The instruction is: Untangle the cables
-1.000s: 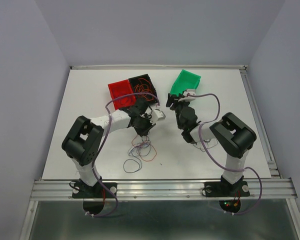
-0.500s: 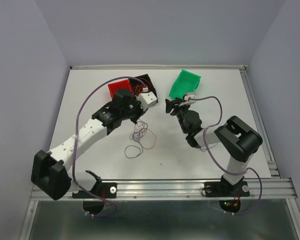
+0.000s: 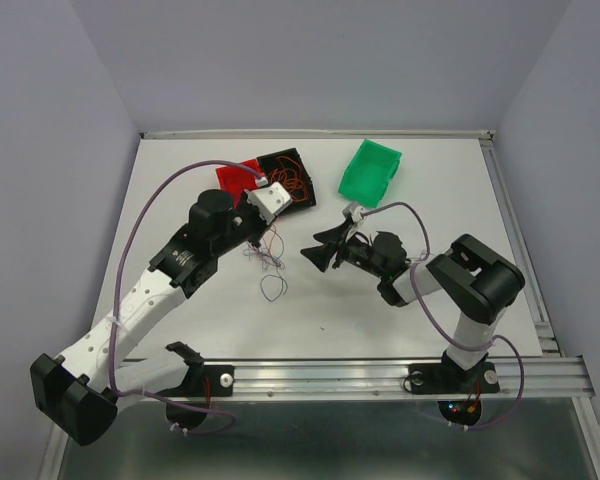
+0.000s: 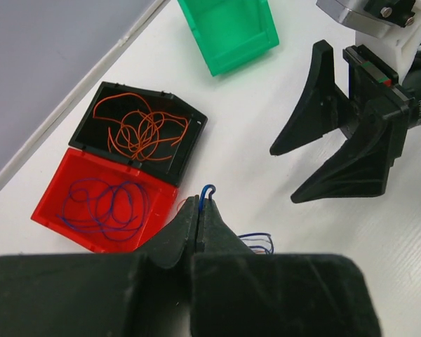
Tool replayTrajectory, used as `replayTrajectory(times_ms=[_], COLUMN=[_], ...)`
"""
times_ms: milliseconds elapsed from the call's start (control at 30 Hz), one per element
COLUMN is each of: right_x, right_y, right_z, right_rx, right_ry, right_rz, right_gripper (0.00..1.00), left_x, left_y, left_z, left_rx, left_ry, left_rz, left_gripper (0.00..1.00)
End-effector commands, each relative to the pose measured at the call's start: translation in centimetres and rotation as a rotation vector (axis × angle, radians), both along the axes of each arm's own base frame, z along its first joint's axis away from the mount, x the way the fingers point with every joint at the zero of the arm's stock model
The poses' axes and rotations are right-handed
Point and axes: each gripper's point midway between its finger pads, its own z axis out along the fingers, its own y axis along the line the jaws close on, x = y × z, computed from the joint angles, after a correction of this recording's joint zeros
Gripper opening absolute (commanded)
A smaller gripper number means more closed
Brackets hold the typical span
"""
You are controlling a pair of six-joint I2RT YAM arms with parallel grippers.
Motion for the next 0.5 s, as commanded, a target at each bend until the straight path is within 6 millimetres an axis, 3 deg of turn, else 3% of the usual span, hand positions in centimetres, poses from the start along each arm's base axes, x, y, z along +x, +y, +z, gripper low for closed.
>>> replayTrajectory(times_ms=[0, 267, 467], right_x=[-3.5, -7.0, -6.6], right_y=[1.6, 3.8, 4.5], right_z=[5.8, 4.5, 4.0], right_rx=[0.183, 0.153, 0.122], right_ry=[-0.191, -0.188, -0.2], right_rz=[0.193, 0.311, 0.305], right_gripper=[0.7, 0.66, 0.61], left_x=[0.6, 1.2, 0.9], left_y=[0.2, 0.7, 0.6], left_z=[1.2, 0.9, 0.4], left_rx=[-0.033, -0.03, -0.025], left_ry=[-0.046, -0.053, -0.047], left_rz=[0.035, 0.079, 0.065], left_gripper=[0.0, 0.0, 0.0])
